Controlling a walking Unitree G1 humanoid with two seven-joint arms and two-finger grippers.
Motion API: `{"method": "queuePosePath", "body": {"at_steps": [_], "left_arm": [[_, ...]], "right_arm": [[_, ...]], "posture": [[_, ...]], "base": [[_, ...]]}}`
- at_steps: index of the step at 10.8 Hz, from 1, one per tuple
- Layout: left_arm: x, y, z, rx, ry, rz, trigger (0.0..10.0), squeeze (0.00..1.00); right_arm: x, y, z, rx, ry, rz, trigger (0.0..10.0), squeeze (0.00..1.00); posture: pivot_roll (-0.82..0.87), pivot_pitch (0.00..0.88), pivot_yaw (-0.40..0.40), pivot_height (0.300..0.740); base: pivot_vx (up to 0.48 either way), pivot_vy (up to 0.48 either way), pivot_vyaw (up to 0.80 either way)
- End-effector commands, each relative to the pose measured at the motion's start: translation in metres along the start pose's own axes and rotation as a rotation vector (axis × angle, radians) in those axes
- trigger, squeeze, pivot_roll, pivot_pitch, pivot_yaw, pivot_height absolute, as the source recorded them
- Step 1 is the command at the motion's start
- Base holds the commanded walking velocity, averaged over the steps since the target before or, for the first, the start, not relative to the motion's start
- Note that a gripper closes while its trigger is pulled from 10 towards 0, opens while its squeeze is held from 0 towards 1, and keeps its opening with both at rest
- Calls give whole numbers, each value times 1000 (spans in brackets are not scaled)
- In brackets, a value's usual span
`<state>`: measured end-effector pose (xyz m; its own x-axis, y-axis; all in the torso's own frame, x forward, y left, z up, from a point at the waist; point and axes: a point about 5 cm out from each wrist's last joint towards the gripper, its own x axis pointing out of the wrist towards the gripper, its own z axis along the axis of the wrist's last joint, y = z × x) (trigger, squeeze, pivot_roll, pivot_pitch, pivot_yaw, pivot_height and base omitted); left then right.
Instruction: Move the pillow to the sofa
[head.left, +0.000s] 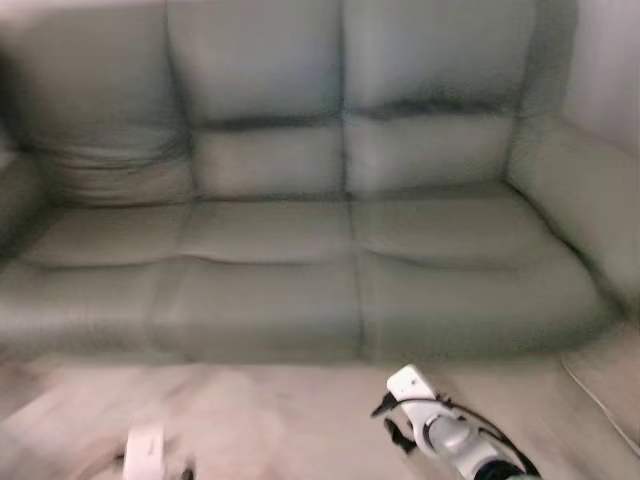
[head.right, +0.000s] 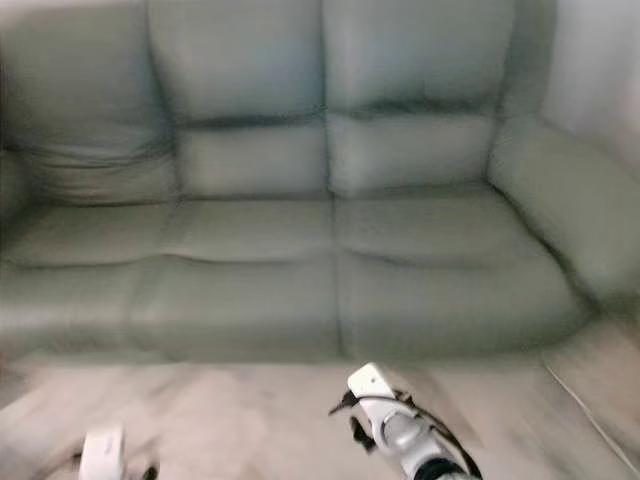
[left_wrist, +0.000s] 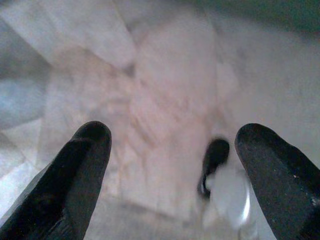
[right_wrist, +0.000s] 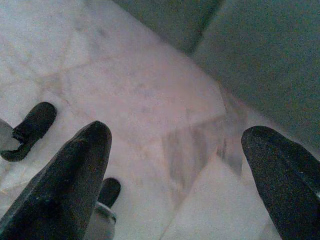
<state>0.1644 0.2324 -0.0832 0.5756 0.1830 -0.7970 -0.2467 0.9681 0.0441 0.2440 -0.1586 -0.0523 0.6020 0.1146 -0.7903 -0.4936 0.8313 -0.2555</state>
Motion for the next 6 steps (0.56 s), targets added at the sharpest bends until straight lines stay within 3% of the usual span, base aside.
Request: {"method": "queuePosePath", "body": {"at_steps": [1,6], "left_arm": [[-3,6,-11,2,37,13,10000,0],[-2,6,-10,-37,35,14,10000,0]], "right_arm": [[-1,-2,-6,-7,20,1,10000,0],[-1,-2,-5,4,20,-2,10000,0]], "posture": [[-71,56,67,740],[-71,73,66,740]], "base": [[0,0,800],[0,0,800]]}}
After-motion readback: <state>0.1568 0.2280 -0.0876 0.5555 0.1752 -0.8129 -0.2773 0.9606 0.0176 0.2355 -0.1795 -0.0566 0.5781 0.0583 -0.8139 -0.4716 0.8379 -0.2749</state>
